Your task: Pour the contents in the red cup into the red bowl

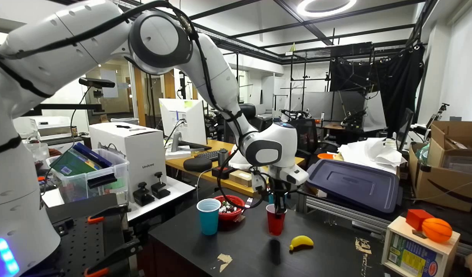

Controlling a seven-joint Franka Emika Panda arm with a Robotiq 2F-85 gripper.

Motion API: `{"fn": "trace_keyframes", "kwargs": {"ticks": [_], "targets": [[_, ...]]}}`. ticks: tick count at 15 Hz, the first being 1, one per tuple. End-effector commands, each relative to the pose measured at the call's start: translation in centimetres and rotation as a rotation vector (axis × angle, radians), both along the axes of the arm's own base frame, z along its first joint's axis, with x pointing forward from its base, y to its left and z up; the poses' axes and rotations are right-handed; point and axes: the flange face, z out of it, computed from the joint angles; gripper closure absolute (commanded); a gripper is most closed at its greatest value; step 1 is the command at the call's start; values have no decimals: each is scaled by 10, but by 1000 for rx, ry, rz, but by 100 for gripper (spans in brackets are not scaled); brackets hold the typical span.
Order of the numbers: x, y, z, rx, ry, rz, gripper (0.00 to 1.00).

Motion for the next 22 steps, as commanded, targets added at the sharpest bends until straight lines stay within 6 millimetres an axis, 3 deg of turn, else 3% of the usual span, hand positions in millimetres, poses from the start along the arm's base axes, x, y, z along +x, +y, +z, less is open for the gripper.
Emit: {"fn": "trace_keyframes", "kwargs": {"ticks": [1, 14, 15, 16, 18, 22], "targets": [[8, -7, -2, 27, 11, -50, 99], [23, 5, -20, 53, 32, -58, 99], [24, 5, -20, 53, 33, -57, 95], [25, 5, -19, 53, 35, -56, 70], [26, 5, -17, 51, 38, -49, 66], [28, 8, -2, 50, 13, -40, 36]]}}
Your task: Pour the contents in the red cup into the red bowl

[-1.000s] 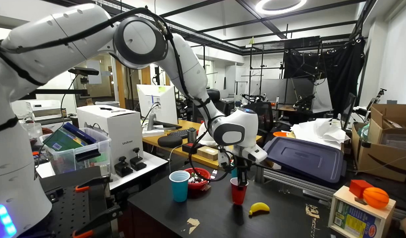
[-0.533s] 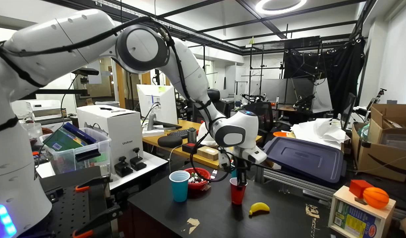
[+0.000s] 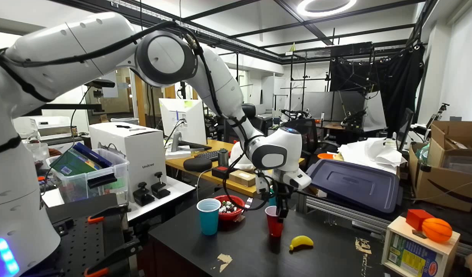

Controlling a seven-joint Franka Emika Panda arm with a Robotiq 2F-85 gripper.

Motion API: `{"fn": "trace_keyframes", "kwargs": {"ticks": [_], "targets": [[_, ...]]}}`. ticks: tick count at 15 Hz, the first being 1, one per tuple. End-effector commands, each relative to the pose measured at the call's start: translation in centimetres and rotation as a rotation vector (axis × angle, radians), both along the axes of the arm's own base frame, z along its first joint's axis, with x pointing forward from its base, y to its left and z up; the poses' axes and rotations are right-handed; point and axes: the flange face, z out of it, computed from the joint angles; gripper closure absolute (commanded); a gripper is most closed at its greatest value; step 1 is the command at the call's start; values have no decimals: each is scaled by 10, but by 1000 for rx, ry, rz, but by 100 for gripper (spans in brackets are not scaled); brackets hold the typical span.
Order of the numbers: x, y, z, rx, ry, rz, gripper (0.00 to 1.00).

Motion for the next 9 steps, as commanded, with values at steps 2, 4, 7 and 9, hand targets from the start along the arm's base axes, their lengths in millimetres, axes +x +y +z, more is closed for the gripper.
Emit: {"fn": "trace_keyframes", "kwargs": {"ticks": [2, 4, 7, 9], "targets": [[7, 8, 31, 3, -23, 2, 21], [8, 15, 54, 0, -42, 21, 5], [7, 30, 101, -10, -60, 62, 0], [3, 41, 136, -21, -66, 85, 0]]}}
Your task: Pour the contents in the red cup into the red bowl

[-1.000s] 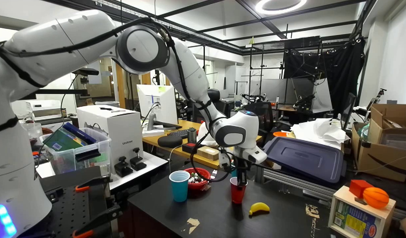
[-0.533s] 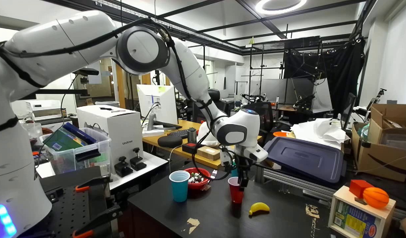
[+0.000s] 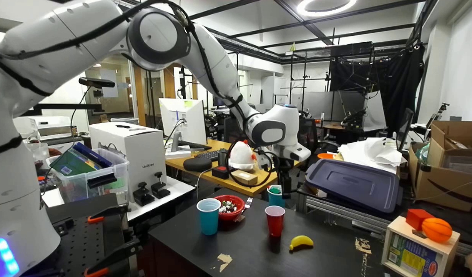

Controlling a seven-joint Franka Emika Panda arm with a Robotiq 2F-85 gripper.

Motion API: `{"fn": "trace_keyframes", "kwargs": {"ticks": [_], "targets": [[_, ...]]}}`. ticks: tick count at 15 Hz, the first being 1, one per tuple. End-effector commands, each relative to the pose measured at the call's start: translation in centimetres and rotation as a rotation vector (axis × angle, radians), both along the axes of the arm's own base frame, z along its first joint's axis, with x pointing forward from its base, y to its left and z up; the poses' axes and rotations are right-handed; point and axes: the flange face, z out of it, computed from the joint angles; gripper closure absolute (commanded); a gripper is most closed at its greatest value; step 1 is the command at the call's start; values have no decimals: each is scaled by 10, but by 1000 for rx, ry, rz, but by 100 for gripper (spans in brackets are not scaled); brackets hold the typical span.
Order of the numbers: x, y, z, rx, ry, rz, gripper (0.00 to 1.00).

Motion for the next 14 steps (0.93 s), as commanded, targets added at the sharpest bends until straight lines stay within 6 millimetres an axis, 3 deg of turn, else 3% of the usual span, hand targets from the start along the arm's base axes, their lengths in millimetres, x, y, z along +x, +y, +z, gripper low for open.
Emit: {"fn": "trace_keyframes", "kwargs": {"ticks": [1, 7, 14], "targets": [[-22, 20, 70, -11, 20, 45, 0], [-53, 48, 156, -80, 89, 157, 0], [-95, 78, 235, -202, 152, 332, 0]]}}
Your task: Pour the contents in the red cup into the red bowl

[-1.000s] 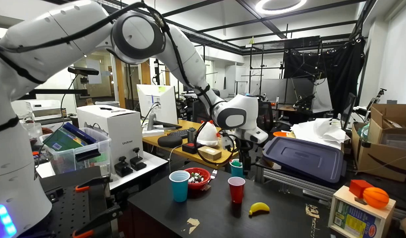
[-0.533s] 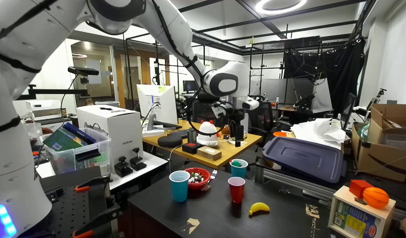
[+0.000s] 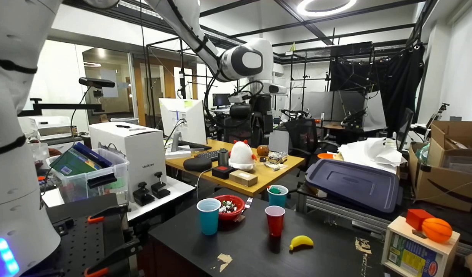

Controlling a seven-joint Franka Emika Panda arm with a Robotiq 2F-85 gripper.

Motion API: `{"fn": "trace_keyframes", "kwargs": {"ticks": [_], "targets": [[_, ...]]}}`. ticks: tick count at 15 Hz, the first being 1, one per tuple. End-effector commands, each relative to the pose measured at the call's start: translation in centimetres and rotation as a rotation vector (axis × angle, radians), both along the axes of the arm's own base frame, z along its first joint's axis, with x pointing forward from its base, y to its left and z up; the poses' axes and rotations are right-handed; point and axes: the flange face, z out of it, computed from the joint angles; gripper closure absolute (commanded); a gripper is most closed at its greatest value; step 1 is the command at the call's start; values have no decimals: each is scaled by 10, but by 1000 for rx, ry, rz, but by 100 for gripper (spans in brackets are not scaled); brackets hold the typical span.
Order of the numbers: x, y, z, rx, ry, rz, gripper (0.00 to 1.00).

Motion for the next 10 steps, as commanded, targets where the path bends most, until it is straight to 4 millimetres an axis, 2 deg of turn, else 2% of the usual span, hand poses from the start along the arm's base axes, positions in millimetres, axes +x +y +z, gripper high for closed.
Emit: {"fn": "trace_keyframes", "kwargs": {"ticks": [1, 5, 10], "targets": [[-34, 18, 41, -32, 21, 66, 0], [-55, 40, 73, -14, 34, 164, 0], [-79, 63, 99, 0, 49, 292, 0]]}}
